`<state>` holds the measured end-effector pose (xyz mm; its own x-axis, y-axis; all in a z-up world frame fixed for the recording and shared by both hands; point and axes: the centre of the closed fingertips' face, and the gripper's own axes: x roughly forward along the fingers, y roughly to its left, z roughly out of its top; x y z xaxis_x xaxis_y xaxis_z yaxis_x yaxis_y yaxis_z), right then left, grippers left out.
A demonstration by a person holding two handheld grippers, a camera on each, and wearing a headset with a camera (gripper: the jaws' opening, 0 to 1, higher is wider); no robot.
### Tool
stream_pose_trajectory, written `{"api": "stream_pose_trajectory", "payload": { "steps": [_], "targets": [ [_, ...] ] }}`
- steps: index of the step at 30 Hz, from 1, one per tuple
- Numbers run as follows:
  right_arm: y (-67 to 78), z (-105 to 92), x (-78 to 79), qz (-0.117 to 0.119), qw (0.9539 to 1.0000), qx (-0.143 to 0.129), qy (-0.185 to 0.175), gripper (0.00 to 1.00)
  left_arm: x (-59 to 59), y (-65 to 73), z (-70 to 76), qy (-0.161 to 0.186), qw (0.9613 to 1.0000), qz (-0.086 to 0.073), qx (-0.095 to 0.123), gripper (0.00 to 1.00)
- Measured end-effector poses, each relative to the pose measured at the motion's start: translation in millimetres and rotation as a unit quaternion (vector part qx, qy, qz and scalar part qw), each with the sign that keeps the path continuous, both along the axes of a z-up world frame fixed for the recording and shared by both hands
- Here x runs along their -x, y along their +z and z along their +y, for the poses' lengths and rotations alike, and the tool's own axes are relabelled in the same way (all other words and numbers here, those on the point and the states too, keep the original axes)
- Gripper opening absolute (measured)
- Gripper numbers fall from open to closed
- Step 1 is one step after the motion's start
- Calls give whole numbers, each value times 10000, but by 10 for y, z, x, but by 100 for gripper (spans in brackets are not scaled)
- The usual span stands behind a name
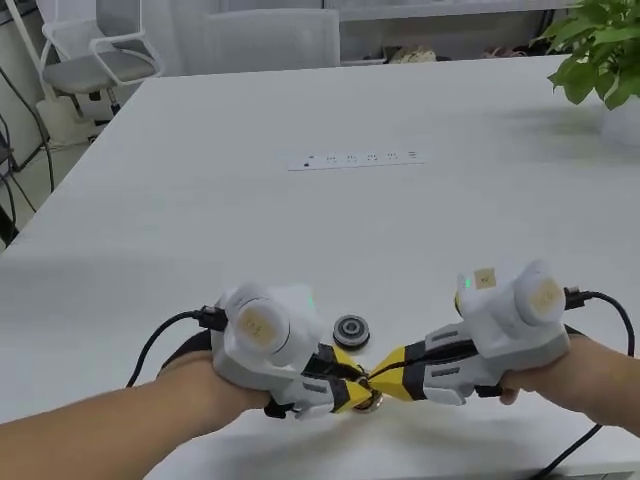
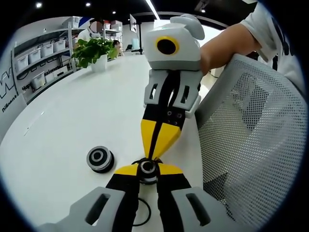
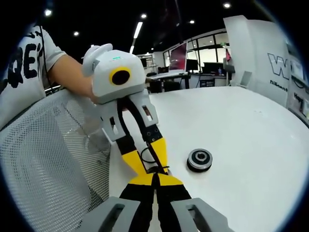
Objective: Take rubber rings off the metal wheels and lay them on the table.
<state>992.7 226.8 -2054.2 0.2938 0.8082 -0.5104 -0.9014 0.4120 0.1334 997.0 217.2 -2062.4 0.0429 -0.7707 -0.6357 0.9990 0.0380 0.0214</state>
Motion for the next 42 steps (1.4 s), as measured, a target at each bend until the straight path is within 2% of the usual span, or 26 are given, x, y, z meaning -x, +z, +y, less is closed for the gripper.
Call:
{"api": "stream_pose_trajectory", "payload": {
  "steps": [4,9,14,21,27,35,39,42],
  "targets": [
    [15,-4,-3,2,10000,-29,-30,0,24,12,4,-33,10000,73,-2,13],
    [47,-5,-2,-4,10000,-80,-43,0,22,75,24,16,9998,160,70,13],
    [104,4,10,9,9998,-164,-61,0,69,207,84,11,9996,218,180,18],
    [191,22,4,-8,9995,-289,-84,0,53,393,197,148,9990,188,389,32],
    [249,43,8,-6,9993,-357,-89,0,45,522,334,228,9985,66,496,41],
    [321,93,-7,-31,9992,-385,-47,0,29,599,528,420,9973,81,601,53],
    [345,140,-28,-27,9993,-375,-8,0,23,630,640,479,9971,11,597,58],
    [361,180,-41,-27,9993,-372,31,0,25,632,702,539,9968,48,582,63]
  ]
}}
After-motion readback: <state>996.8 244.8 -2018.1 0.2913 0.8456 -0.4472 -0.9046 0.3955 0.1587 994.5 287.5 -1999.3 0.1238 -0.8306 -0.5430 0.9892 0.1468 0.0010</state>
